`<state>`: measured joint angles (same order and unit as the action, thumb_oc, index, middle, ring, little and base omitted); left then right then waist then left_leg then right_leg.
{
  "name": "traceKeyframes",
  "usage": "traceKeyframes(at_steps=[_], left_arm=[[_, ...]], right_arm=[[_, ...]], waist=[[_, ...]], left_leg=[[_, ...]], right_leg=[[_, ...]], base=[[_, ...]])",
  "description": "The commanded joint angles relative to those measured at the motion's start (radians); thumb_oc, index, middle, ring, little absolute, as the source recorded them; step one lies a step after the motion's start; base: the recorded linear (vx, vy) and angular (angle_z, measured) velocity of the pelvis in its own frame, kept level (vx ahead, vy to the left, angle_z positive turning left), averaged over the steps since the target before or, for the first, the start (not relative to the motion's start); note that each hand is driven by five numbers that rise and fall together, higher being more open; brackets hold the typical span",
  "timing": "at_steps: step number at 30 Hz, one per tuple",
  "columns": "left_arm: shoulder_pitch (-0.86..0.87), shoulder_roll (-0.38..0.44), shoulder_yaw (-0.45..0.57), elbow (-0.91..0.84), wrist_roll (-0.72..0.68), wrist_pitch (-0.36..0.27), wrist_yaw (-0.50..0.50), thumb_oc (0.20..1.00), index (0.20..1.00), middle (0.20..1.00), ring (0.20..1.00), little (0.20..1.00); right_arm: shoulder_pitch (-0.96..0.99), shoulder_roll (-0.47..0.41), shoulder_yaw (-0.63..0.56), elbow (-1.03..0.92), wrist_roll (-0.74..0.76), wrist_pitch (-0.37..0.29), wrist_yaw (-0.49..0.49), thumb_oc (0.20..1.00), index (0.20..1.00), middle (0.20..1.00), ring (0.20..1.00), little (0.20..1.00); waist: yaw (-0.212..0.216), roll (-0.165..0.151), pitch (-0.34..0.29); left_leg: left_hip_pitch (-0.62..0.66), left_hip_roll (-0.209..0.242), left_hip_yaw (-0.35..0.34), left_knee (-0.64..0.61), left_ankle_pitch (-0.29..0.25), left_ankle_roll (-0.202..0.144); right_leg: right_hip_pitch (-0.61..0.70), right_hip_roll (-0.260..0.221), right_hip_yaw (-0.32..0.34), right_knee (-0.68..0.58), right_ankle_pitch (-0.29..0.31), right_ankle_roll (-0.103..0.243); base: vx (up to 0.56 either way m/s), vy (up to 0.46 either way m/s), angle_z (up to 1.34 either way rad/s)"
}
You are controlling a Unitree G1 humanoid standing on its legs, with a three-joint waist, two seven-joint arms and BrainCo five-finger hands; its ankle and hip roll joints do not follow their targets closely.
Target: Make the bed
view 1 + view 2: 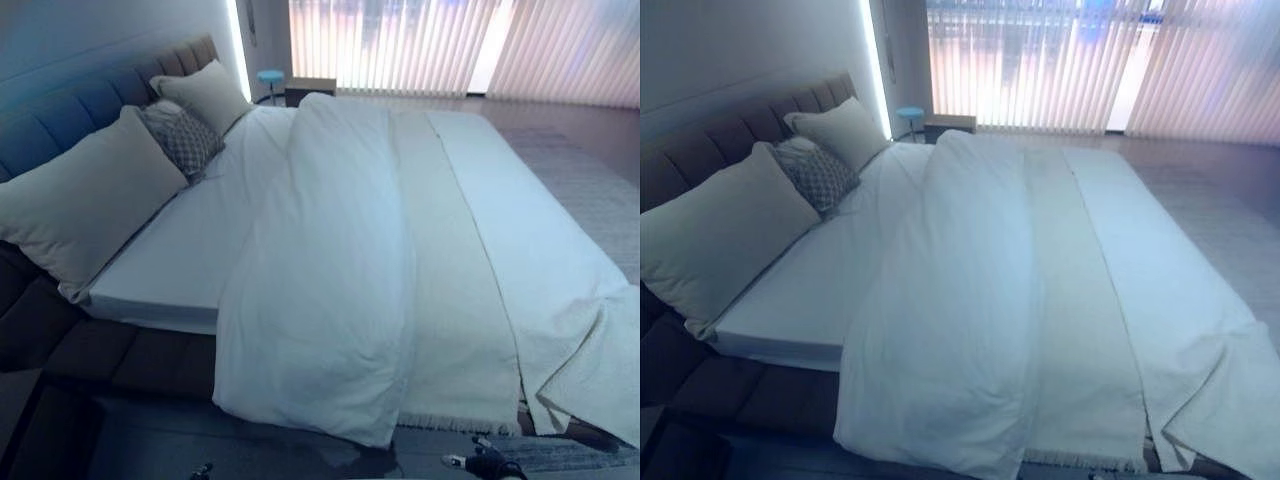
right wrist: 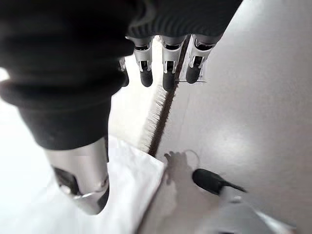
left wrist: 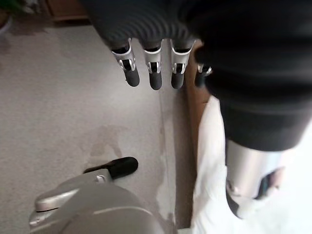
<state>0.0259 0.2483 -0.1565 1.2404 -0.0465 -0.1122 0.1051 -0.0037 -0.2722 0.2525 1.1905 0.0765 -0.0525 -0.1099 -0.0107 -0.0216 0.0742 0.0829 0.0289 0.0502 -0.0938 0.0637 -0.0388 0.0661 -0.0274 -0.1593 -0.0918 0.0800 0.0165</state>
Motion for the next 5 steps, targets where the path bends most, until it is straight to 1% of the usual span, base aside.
traceKeyframes(at_steps=[1,4,5], left_arm=[[-0.045,-0.005,-0.027,0.047,0.085,0.005,-0.024,1.000,1.000,1.000,1.000,1.000],[-0.048,-0.006,-0.033,0.041,0.076,0.006,-0.047,1.000,1.000,1.000,1.000,1.000],[-0.053,-0.003,-0.046,0.049,0.115,0.009,-0.038,1.000,1.000,1.000,1.000,1.000]], right_arm=[[-0.029,-0.020,0.039,0.029,-0.068,0.008,0.018,1.000,1.000,1.000,1.000,1.000],[-0.016,-0.010,0.042,0.029,-0.061,0.012,0.031,1.000,1.000,1.000,1.000,1.000],[-0.013,-0.005,0.046,0.040,-0.068,0.015,0.032,1.000,1.000,1.000,1.000,1.000]], waist=[[0.004,-0.005,0.013],[0.000,-0.005,0.009],[-0.005,-0.002,0.004]], left_leg=[[0.007,-0.072,0.030,0.007,-0.045,0.023],[0.021,-0.071,0.035,0.007,-0.050,0.026],[0.029,-0.071,0.035,0.007,-0.054,0.027]], right_leg=[[0.001,0.026,0.007,0.038,-0.053,0.078],[0.013,0.027,0.016,0.040,-0.055,0.077],[0.021,0.027,0.019,0.038,-0.057,0.077]], base=[[-0.01,0.009,-0.06],[0.01,0.012,-0.10],[0.02,0.021,-0.08]])
